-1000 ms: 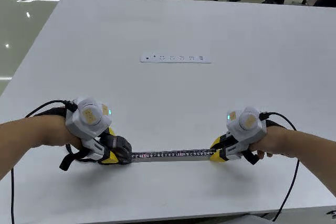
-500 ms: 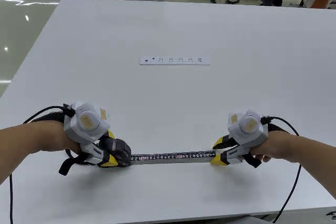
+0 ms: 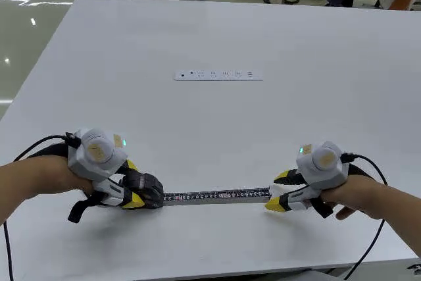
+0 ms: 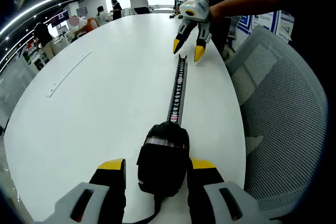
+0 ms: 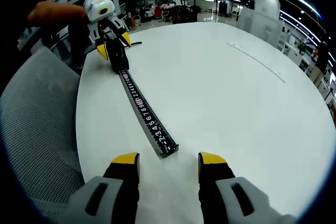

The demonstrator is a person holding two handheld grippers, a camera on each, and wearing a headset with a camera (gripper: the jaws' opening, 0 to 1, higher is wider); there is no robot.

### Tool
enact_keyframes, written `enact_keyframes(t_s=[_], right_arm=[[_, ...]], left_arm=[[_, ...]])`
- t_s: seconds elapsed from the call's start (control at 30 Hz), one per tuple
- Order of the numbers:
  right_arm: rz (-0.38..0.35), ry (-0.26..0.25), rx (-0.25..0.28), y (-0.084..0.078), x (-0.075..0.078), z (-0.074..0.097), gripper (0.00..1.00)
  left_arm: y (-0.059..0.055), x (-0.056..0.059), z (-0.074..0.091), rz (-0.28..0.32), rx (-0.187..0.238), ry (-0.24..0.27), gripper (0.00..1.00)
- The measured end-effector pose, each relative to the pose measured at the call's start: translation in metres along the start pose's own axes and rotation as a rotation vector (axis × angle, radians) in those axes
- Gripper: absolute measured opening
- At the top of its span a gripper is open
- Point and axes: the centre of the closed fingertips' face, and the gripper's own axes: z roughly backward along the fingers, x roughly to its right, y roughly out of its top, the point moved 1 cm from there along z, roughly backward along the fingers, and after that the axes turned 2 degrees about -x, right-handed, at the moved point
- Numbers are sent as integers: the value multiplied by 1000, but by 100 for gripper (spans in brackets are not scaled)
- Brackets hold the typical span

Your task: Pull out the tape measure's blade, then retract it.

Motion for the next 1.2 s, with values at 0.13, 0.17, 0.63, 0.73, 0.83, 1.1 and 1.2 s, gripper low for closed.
enact_keyframes(t_s=[0.13, 0.17, 0.63, 0.73, 0.83, 1.1, 1.2], right_arm=[[-47, -84, 75, -3, 3, 11, 40], [-58, -82, 87, -3, 1, 14, 41], [-122, -180, 136, -22, -6, 38, 69], [-140, -176, 153, -22, -12, 44, 69], [-138, -188, 152, -25, -14, 47, 71], [-174, -231, 183, -29, -10, 58, 89], [-172, -243, 194, -28, -6, 66, 95]], left_arm=[[-12, -8, 11, 97, 20, 51, 48], [-12, -9, 13, 112, 30, 62, 52], [-16, -19, 48, 419, 291, 210, 72], [-16, -20, 56, 446, 346, 277, 78], [-25, -12, 57, 484, 351, 287, 80], [-57, 6, 65, 583, 320, 367, 100], [-59, 7, 72, 592, 350, 395, 100]])
